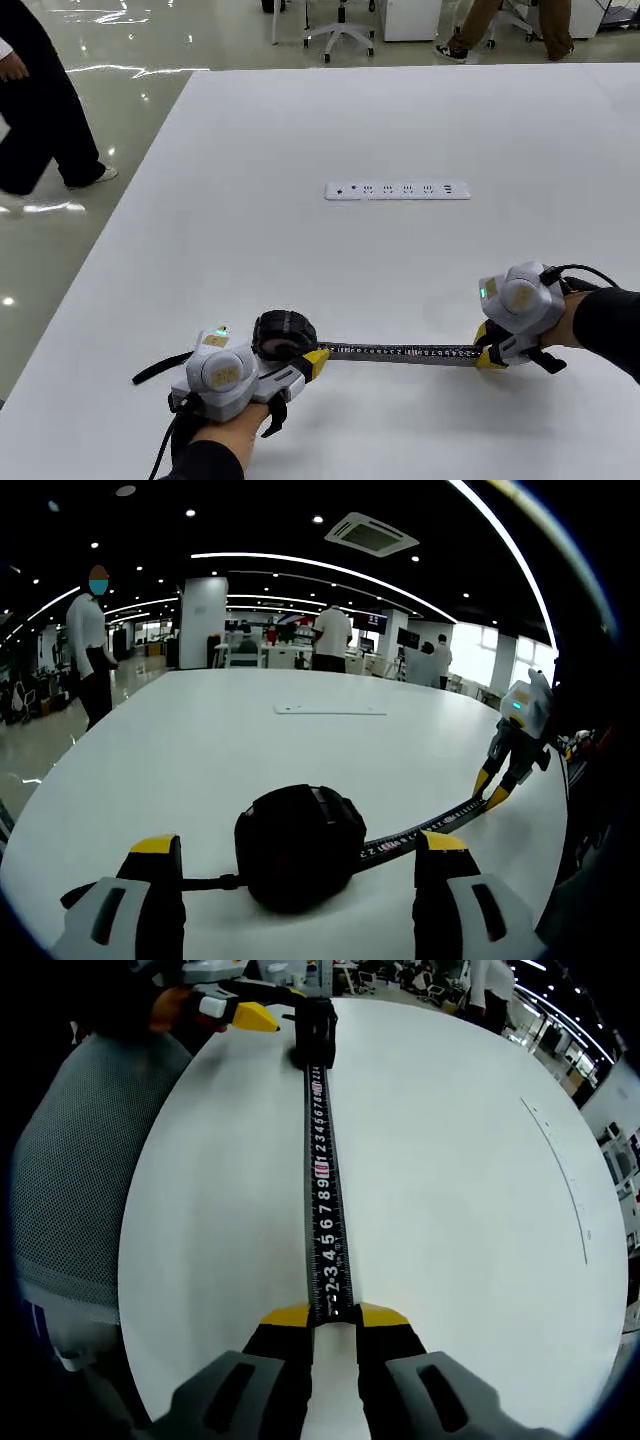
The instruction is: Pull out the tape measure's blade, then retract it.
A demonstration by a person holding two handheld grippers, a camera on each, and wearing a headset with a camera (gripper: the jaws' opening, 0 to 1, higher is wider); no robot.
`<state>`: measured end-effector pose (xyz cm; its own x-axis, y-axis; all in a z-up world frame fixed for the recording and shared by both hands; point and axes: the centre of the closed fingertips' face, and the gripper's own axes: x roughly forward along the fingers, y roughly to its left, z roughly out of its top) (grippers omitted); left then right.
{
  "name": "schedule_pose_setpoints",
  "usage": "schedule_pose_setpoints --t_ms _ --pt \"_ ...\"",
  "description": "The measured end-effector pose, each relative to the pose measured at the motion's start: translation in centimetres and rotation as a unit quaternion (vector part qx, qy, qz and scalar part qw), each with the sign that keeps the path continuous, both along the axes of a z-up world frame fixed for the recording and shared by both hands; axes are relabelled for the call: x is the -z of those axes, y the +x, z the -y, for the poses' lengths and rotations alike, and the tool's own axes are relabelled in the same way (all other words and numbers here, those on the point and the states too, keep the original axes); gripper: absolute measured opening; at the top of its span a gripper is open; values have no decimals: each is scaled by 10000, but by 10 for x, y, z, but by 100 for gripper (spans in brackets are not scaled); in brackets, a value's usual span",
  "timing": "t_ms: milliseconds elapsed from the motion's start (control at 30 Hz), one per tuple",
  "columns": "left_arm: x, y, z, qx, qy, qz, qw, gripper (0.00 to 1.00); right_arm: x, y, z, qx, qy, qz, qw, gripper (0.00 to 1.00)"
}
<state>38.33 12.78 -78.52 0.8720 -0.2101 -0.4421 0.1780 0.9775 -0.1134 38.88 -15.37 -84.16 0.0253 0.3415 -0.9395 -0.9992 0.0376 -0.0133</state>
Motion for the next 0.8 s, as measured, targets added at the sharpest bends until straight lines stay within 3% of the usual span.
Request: schedule_pose_setpoints --t_ms 200,467,600,800 --pt "5 6 8 16 34 -65 10000 84 0 1 1 108 -106 -80 9999 11" --pt "16 15 14 -163 -213 -451 9986 72 2 2 1 303 -152 -112 9994 11" --pt "19 21 5 -508 -102 -619 9967 67 1 2 1 341 -195 -122 9992 11" --pt "23 20 5 -517 86 -723 9960 64 2 2 1 393 -218 -128 9989 11"
